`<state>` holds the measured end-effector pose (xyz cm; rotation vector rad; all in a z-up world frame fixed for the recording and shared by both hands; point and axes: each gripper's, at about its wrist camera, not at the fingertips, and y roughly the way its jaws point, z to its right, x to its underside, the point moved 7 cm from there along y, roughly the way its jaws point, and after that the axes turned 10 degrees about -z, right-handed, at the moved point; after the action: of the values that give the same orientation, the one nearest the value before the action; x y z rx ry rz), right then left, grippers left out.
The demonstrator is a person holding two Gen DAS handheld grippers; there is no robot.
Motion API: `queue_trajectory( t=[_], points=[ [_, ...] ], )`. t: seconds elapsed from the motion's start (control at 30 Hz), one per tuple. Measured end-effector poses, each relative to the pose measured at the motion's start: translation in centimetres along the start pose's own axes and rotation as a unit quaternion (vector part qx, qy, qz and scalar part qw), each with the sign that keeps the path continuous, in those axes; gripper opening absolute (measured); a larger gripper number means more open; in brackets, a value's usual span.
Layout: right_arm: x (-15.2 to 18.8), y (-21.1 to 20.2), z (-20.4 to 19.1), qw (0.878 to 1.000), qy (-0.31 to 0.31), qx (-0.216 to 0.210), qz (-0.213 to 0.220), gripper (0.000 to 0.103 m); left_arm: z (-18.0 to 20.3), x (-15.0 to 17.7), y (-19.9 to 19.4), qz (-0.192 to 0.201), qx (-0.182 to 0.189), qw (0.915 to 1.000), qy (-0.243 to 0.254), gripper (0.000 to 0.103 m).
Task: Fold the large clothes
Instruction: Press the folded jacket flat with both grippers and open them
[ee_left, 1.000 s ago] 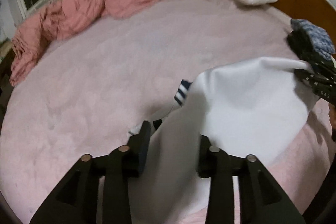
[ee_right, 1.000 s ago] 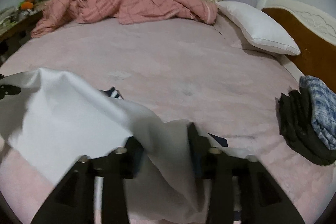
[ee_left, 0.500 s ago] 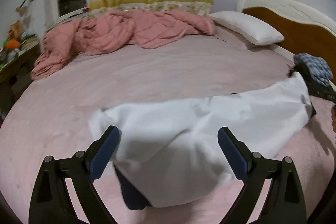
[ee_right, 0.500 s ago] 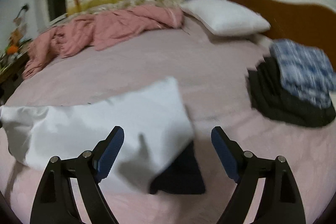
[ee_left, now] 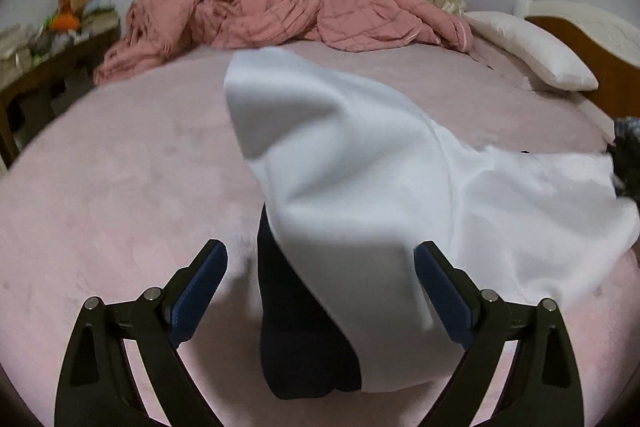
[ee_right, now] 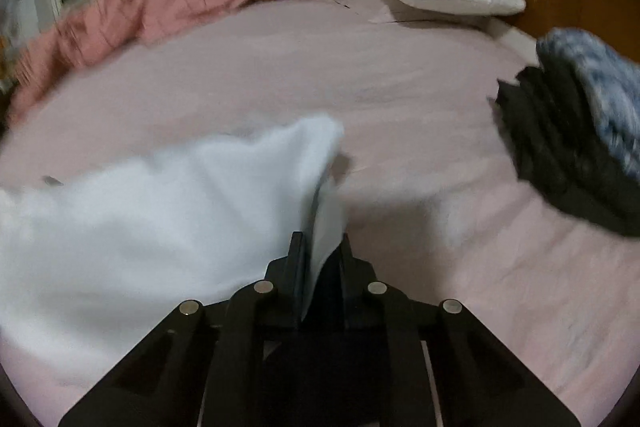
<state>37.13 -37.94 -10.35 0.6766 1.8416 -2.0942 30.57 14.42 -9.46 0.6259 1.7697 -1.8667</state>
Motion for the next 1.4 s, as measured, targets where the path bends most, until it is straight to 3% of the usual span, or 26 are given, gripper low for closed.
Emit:
queue_trajectory(
  t=[0.07, 0.17, 0.33, 0.47, 0.5, 0.53, 0.57, 0.63, 0.73, 0.83, 0.87, 0.93, 1.1, 1.3, 1.4],
  points=[
    [0.3, 0.5, -0.4, 1.000, -0.002, 0.019, 0.007, 0.015, 0.1, 0.2, 0.0, -0.001, 0.006, 1.0000, 0.003, 0.094],
    [1.0, -1.9, -0.4, 0.999, 0.007, 0.026, 0.036, 0.015, 0.7, 0.3, -1.5, 0.021, -0.004, 0.9995, 0.023, 0.094],
    [2.7, -7.5, 0.0, 0.997, 0.028, -0.032, 0.066, 0.021, 2.3, -0.3, -5.2, 0.069, 0.016, 0.9972, 0.024, 0.094],
    [4.0, -10.9, -2.0, 0.993, 0.006, -0.072, 0.092, 0.028, 5.0, -2.0, -7.3, 0.093, 0.071, 0.9930, 0.013, 0.094],
    [4.2, -11.4, -2.8, 0.992, 0.001, -0.079, 0.096, 0.037, 5.8, -2.4, -7.4, 0.091, 0.076, 0.9929, 0.012, 0.094],
    [4.3, -11.8, -3.6, 0.991, -0.005, -0.085, 0.100, 0.061, 6.9, -2.9, -7.2, 0.082, 0.081, 0.9933, 0.014, 0.094],
    [4.5, -12.0, -4.6, 0.990, -0.010, -0.091, 0.103, 0.071, 7.6, -3.2, -7.0, 0.073, 0.086, 0.9935, 0.017, 0.094],
    [4.8, -12.3, -6.7, 0.988, -0.025, -0.107, 0.110, 0.076, 9.3, -3.0, -6.0, 0.047, 0.091, 0.9945, 0.023, 0.095],
    [5.6, -11.1, -9.3, 0.988, -0.063, -0.110, 0.086, 0.084, 10.8, -1.6, -3.8, 0.004, 0.094, 0.9949, 0.037, 0.095],
    [6.5, -8.3, -10.3, 0.991, -0.094, -0.077, 0.056, 0.088, 10.0, 0.0, -1.3, -0.033, 0.070, 0.9966, 0.028, 0.095],
    [6.7, -7.5, -10.3, 0.991, -0.097, -0.072, 0.048, 0.090, 9.5, 0.3, -0.6, -0.037, 0.073, 0.9964, 0.020, 0.095],
    [7.0, -5.7, -10.1, 0.993, -0.088, -0.071, 0.035, 0.103, 9.1, 0.5, 0.1, -0.034, 0.081, 0.9960, 0.018, 0.094],
    [6.4, -4.0, -9.7, 0.994, -0.070, -0.083, 0.023, 0.103, 9.6, 0.1, 2.3, -0.033, 0.029, 0.9981, 0.044, 0.100],
    [6.9, -4.9, -9.6, 0.995, -0.073, -0.060, 0.045, 0.103, 9.1, 0.4, 1.2, -0.008, 0.033, 0.9986, 0.041, 0.102],
    [7.3, -6.6, -9.1, 0.994, -0.063, -0.054, 0.069, 0.102, 8.6, 0.7, -1.1, 0.032, 0.020, 0.9988, 0.031, 0.102]
  ],
)
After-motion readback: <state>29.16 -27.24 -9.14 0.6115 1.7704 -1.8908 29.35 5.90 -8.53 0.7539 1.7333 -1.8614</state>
